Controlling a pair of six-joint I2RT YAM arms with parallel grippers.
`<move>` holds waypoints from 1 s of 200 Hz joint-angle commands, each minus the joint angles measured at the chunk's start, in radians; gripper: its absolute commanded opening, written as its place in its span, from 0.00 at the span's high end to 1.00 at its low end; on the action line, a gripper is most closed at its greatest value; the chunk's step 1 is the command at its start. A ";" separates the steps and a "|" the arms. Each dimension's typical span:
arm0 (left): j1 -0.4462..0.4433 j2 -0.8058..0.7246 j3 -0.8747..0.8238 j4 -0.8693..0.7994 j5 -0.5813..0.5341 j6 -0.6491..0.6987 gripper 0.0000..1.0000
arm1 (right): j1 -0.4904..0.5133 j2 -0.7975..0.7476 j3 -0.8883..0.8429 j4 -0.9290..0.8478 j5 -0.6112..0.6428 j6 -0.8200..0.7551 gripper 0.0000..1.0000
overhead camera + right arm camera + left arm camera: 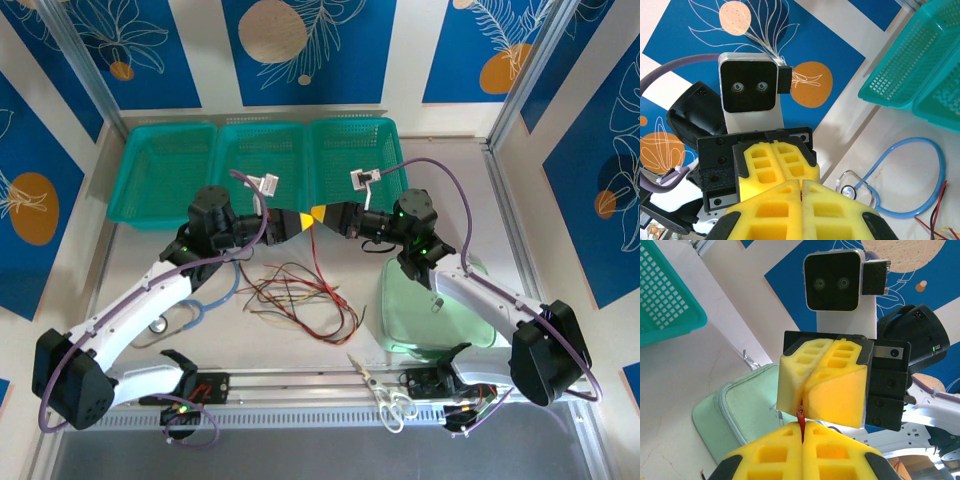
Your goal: Untangle the cables
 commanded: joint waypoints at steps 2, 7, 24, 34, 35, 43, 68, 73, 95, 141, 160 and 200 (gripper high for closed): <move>-0.010 -0.018 0.011 -0.001 0.008 0.023 1.00 | 0.001 -0.031 -0.021 -0.001 0.038 0.000 1.00; -0.010 -0.021 0.014 -0.008 0.005 0.026 1.00 | -0.001 -0.046 -0.023 -0.011 0.049 -0.001 1.00; -0.009 -0.039 0.042 -0.063 -0.017 0.050 1.00 | -0.001 -0.119 -0.017 -0.075 0.108 -0.033 1.00; -0.009 -0.056 0.072 -0.131 -0.052 0.083 1.00 | -0.001 -0.169 -0.011 -0.129 0.159 -0.062 1.00; -0.009 -0.057 0.074 -0.134 -0.055 0.087 1.00 | -0.002 -0.174 -0.010 -0.134 0.164 -0.065 1.00; -0.008 -0.069 0.097 -0.181 -0.077 0.114 1.00 | -0.003 -0.212 -0.002 -0.178 0.196 -0.093 1.00; -0.009 -0.077 0.179 -0.282 -0.118 0.177 1.00 | -0.011 -0.299 0.037 -0.292 0.274 -0.169 1.00; -0.008 -0.072 0.196 -0.294 -0.117 0.186 1.00 | -0.014 -0.309 0.042 -0.305 0.282 -0.181 1.00; -0.008 -0.034 0.289 -0.345 -0.117 0.227 1.00 | -0.025 -0.344 0.081 -0.360 0.328 -0.228 1.00; -0.005 0.097 0.592 -0.462 -0.126 0.318 1.00 | -0.058 -0.365 0.183 -0.386 0.388 -0.290 1.00; 0.008 0.153 0.742 -0.532 -0.140 0.366 1.00 | -0.076 -0.365 0.228 -0.397 0.400 -0.294 1.00; 0.082 0.198 0.920 -0.604 -0.178 0.410 1.00 | -0.107 -0.384 0.299 -0.456 0.516 -0.314 1.00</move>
